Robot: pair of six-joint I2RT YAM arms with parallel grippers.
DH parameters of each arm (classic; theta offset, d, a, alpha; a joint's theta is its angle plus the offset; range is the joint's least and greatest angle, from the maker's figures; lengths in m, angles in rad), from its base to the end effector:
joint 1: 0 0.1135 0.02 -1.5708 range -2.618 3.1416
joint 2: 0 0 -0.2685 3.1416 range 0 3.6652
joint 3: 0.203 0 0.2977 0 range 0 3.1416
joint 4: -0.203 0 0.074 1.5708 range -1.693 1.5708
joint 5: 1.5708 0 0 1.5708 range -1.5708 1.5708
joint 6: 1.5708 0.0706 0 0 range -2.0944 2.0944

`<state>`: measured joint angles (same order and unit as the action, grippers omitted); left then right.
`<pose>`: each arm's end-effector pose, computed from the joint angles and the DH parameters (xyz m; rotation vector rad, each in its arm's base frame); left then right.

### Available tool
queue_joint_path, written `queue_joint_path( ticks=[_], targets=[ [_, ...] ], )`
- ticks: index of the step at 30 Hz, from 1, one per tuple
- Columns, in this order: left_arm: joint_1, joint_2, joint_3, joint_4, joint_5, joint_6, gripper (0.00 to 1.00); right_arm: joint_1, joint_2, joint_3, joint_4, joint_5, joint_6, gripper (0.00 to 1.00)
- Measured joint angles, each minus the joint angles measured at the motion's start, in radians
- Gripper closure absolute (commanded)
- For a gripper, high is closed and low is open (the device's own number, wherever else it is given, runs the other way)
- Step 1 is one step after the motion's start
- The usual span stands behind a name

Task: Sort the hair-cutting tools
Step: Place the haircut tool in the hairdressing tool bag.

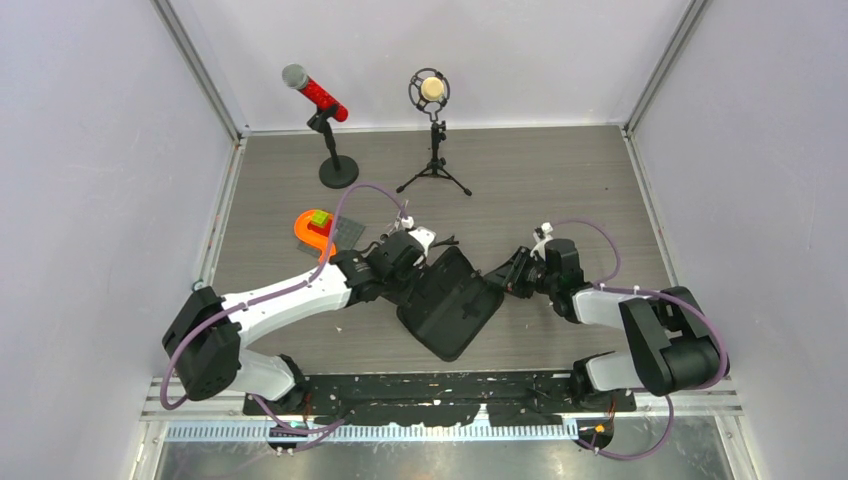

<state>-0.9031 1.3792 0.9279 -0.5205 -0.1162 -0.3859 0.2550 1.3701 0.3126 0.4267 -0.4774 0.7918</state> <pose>0.2161 -0.2609 0.1849 0.6131 2.4984 -0.3576 0.2554 0.1001 0.0714 0.3399 2.3207 1.0816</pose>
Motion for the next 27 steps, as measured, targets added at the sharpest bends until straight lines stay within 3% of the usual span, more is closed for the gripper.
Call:
queue_joint_path(
  ticks=[4, 7, 17, 23, 27],
  targets=[
    [-0.002, -0.01, -0.005, 0.0, -0.025, 0.0, 1.0, 0.003, -0.013, -0.018, -0.021, -0.001, -0.023, 0.49],
    [-0.006, -0.011, -0.005, 0.0, -0.039, 0.003, 1.0, 0.013, -0.086, -0.009, -0.106, 0.014, -0.069, 0.46],
    [-0.04, -0.011, -0.005, -0.001, -0.106, 0.029, 1.0, 0.103, -0.292, 0.172, -0.572, 0.263, -0.264, 0.56],
    [-0.053, -0.011, -0.005, -0.002, -0.121, 0.035, 1.0, 0.209, -0.27, 0.294, -0.704, 0.401, -0.321, 0.56],
    [-0.059, -0.011, -0.005, -0.002, -0.128, 0.043, 1.0, 0.216, -0.214, 0.331, -0.748, 0.455, -0.351, 0.57]
  ],
)
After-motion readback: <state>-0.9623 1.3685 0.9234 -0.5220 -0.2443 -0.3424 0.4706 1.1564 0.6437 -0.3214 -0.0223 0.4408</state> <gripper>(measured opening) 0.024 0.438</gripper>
